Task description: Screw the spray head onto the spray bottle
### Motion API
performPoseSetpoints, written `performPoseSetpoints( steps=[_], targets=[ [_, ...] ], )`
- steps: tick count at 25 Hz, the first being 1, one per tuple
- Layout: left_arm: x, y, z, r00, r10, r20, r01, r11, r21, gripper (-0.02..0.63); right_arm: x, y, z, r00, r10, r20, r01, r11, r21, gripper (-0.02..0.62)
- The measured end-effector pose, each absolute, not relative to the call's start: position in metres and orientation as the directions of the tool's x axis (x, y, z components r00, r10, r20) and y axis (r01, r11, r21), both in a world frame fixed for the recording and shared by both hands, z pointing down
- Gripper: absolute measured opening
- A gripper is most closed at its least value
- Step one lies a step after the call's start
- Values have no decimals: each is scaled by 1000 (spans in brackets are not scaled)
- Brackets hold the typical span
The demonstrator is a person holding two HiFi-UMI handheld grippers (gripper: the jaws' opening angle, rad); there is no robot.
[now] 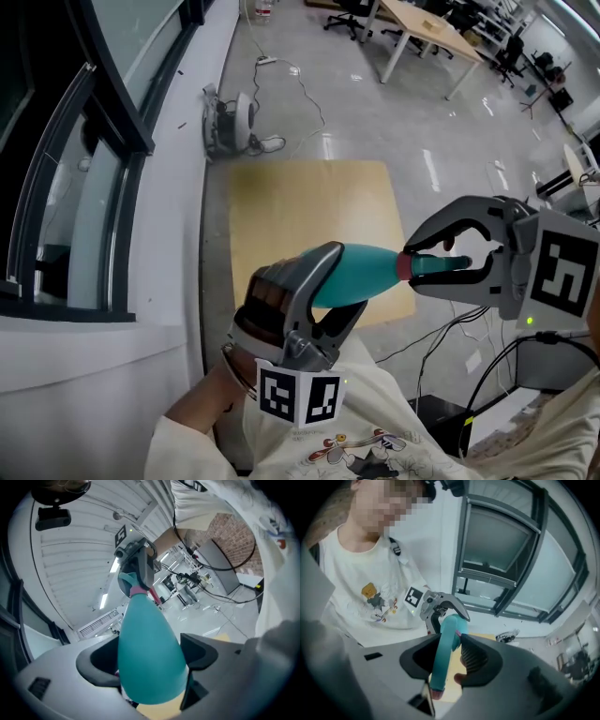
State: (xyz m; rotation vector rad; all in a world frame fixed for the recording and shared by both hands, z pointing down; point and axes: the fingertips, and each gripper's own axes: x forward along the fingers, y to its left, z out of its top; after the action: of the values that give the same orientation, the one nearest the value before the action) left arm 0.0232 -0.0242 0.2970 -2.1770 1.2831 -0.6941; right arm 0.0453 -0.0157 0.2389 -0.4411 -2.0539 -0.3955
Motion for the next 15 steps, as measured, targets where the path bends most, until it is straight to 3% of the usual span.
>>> performPoseSetpoints(
  steps=[8,15],
  targets=[
    [31,-7,306,710,-664,235,-474,-697,-538,407,45,5,238,-451,230,863,608,786,109,127],
    [34,-6,309,721,-653,234,-505,-725,-469,407,41,5,244,-425,230,876,633,767,106,127]
  ],
)
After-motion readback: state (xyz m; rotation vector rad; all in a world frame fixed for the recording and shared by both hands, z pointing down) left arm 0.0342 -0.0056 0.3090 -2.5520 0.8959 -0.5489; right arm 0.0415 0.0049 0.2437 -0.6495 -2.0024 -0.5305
